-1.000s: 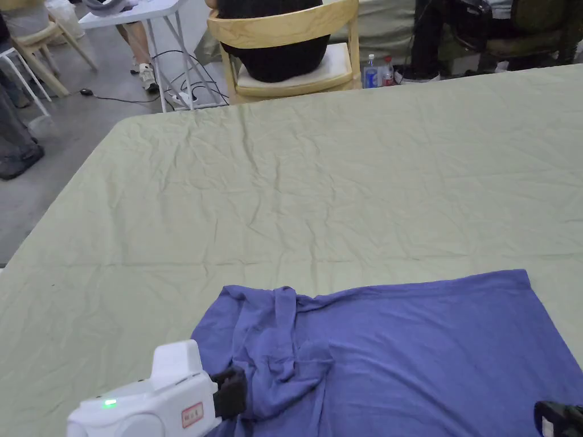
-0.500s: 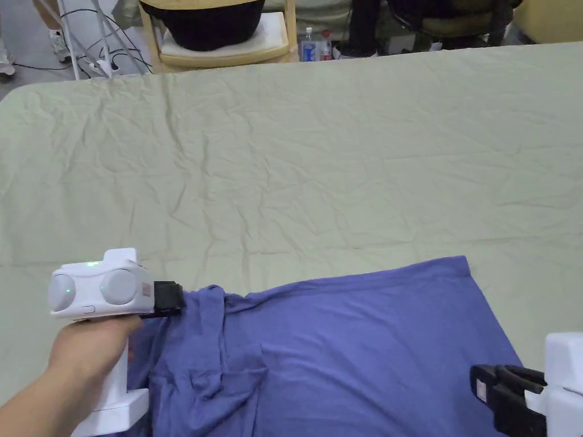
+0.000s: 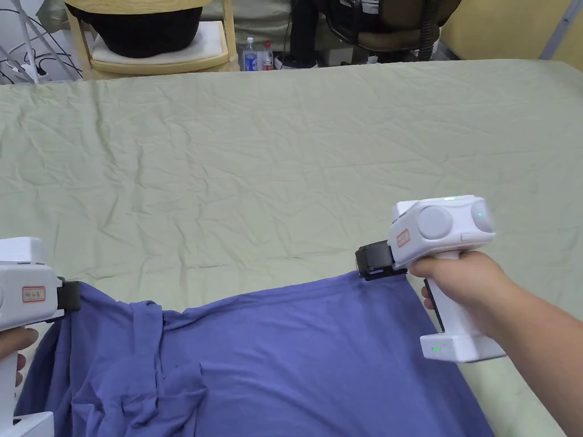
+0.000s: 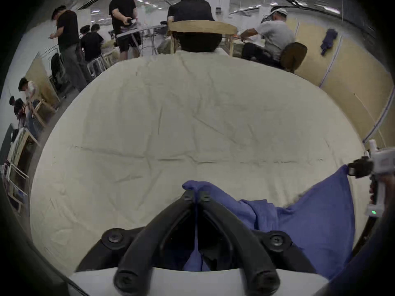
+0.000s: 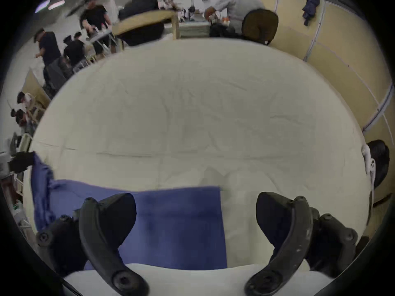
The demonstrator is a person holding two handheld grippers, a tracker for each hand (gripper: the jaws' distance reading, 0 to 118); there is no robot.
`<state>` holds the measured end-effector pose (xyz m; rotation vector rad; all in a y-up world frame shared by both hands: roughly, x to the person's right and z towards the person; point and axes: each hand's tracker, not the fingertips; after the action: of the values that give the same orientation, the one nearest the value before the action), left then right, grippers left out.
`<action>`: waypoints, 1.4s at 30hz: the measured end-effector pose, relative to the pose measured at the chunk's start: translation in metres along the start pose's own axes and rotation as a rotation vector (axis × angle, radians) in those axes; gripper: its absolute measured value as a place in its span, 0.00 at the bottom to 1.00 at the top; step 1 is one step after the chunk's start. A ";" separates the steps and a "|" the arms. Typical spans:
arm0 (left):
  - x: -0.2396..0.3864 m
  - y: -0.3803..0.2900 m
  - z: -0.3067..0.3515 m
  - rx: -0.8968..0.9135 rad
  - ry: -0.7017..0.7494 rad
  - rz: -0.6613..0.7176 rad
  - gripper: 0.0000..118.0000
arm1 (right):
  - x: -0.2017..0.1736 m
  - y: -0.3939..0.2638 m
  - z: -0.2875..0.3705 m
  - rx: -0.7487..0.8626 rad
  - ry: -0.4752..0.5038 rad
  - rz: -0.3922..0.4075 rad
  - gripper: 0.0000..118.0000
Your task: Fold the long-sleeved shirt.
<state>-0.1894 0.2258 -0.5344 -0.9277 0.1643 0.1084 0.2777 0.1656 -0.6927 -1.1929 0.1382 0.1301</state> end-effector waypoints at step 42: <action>-0.033 -0.258 0.132 -0.237 -0.044 -0.001 0.00 | 0.040 -0.313 0.136 0.025 0.165 0.124 0.06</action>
<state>-0.1674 0.1775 -0.2480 -1.1607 0.1113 0.1494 0.3764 0.1792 -0.3637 -1.1700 0.3586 0.1383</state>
